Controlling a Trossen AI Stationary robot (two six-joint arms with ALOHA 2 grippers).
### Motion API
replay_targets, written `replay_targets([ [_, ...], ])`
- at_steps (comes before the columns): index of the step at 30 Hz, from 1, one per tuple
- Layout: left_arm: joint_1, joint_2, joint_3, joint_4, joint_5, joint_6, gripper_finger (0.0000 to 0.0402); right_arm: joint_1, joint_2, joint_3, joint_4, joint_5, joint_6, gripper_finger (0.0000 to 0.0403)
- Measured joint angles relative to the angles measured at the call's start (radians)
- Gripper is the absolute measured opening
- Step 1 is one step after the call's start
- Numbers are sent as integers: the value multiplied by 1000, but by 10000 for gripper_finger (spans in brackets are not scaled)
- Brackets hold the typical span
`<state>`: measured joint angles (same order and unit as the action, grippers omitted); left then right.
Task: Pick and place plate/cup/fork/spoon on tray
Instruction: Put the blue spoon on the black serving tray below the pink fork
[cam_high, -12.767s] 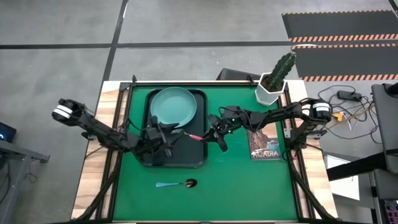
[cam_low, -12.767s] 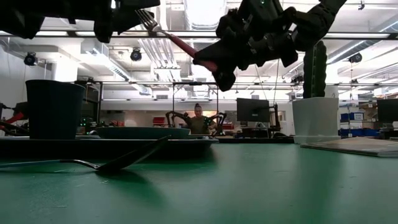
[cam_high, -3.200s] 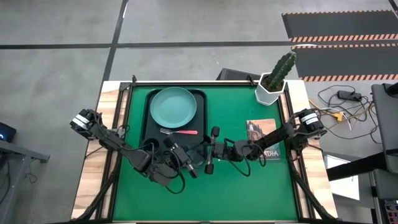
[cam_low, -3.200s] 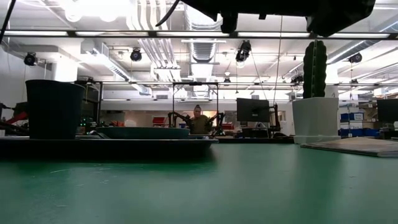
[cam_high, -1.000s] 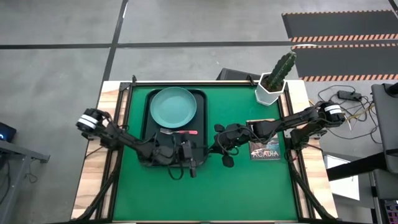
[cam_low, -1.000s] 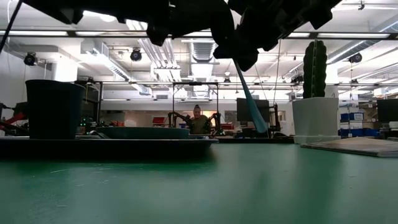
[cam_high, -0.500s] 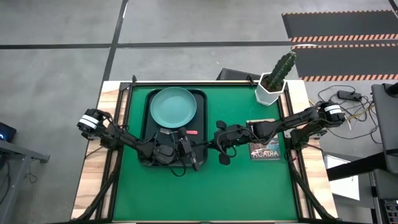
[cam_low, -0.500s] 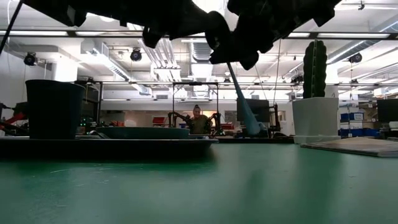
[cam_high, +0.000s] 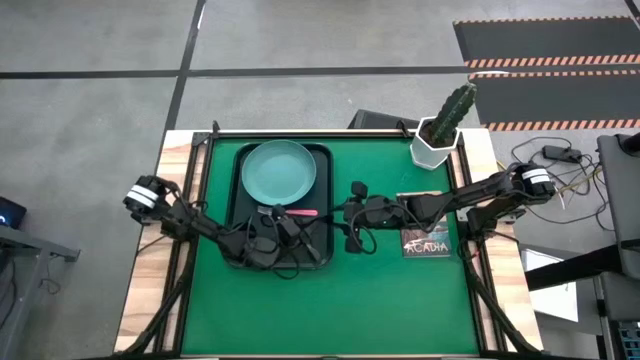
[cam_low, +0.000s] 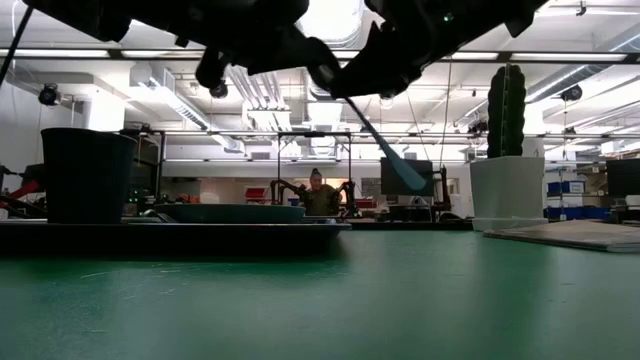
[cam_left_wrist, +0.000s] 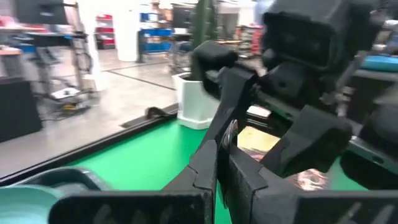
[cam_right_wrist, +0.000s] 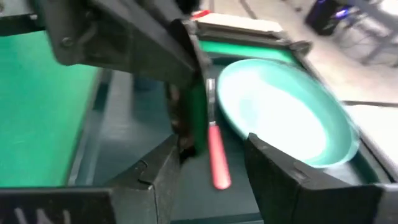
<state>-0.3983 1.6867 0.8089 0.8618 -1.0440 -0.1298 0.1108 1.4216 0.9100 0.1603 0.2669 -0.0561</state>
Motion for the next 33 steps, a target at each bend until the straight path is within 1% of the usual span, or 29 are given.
replay_targets([
  [4,-10,-2,-12,-7,-108,1,1,-1,-13,0,6,80,-19,170],
  [6,-12,-13,-29,-13,-179,-3,1,-2,-17,0,4,129,-20,171],
  [7,-12,-19,-35,-12,-215,-19,1,-2,-17,0,4,142,-17,170],
  [9,-13,-37,-52,-10,-255,-46,1,-2,-12,0,5,139,7,168],
  [14,-13,-56,-82,2,-296,-76,1,10,38,-2,27,123,57,162],
  [18,-13,-64,-80,5,-298,-75,1,16,114,-3,138,125,62,157],
  [19,-13,-65,-77,7,-296,-74,1,16,136,-3,177,135,62,156],
  [23,-20,-72,-75,6,-292,-69,0,15,193,-3,270,234,33,147],
  [26,-22,-81,-79,6,-292,-68,0,15,208,1,287,233,20,122],
  [28,-23,-81,-80,4,-290,-65,0,16,211,6,283,225,19,93],
  [31,-21,-81,-80,4,-290,-65,0,16,211,16,259,221,20,35],
  [32,-21,-81,-80,3,-290,-65,0,16,211,20,249,219,19,21],
  [33,-22,-81,-80,3,-290,-65,0,16,211,24,239,219,19,17],
])
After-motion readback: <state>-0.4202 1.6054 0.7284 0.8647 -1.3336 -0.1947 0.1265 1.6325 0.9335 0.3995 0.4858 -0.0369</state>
